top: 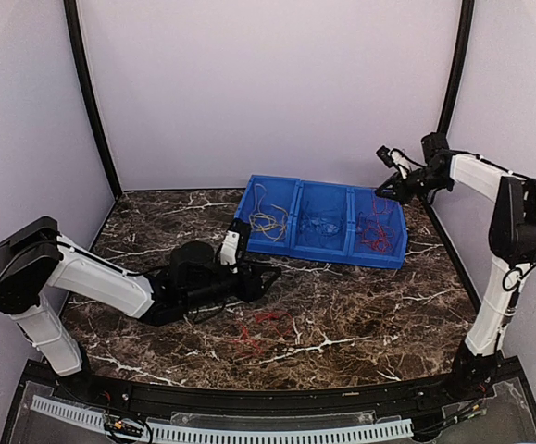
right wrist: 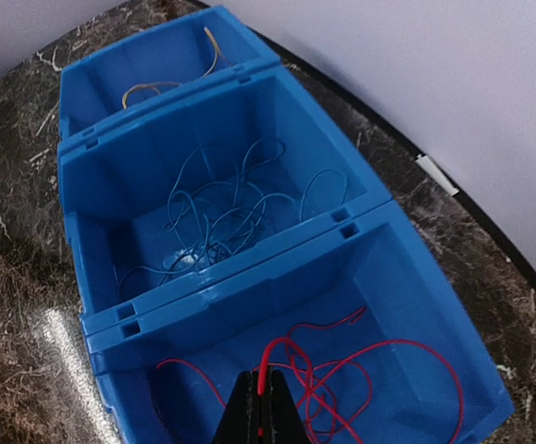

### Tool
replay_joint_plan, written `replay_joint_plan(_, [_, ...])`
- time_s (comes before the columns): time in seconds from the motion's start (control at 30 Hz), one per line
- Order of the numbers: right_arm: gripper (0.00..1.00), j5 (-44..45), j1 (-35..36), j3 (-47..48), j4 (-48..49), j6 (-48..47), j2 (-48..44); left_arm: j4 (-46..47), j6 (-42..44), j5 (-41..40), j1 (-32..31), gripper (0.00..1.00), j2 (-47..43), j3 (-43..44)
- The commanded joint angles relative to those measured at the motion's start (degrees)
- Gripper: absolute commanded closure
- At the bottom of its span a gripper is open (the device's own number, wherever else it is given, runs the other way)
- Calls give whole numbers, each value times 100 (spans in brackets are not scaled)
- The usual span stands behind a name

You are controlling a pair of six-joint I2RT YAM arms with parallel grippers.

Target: Untangle the cables

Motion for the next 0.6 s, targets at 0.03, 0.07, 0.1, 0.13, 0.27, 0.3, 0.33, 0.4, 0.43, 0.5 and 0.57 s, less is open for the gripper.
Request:
replay_joint_plan(0.03, [97, 1098, 440, 177, -872, -182, 177, -280, 304, -347, -6, 52, -483, -185])
replay_joint_plan(0.07, [93, 1157, 459, 205, -953, -158, 189, -342, 321, -371, -4, 52, -551, -225])
replay_joint_plan(0.1, [86, 1235, 477, 227, -1033, -133, 184, -374, 352, -409, -2, 52, -572, -245])
replay_joint_plan(0.13, [74, 1329, 496, 231, -1081, -94, 152, -442, 362, -433, -1, 52, -630, -282])
replay_joint_plan(0.27, [46, 1947, 528, 109, -1191, -37, -245, -824, 442, -613, 7, 50, -772, -298])
replay_joint_plan(0.3, [39, 2105, 528, 61, -1223, -47, -396, -945, 430, -716, 8, 48, -811, -258])
replay_joint_plan(0.33, [23, 2298, 524, -12, -1209, -53, -583, -1279, 402, -780, 4, 47, -886, -227])
replay_joint_plan(0.4, [2, 2604, 536, -153, -1164, -80, -959, -1903, 332, -948, 0, 45, -1024, -86])
replay_joint_plan(0.43, [1, 2732, 536, -223, -1104, -70, -1158, -2095, 282, -1052, 4, 45, -1117, -9])
replay_joint_plan(0.5, [1, 2721, 551, -313, -983, 39, -1587, -2661, 152, -1161, 7, 44, -1256, 96])
replay_joint_plan(0.57, [1, 2459, 579, -563, -677, 169, -2164, -3231, 45, -1098, 8, 44, -1414, 75])
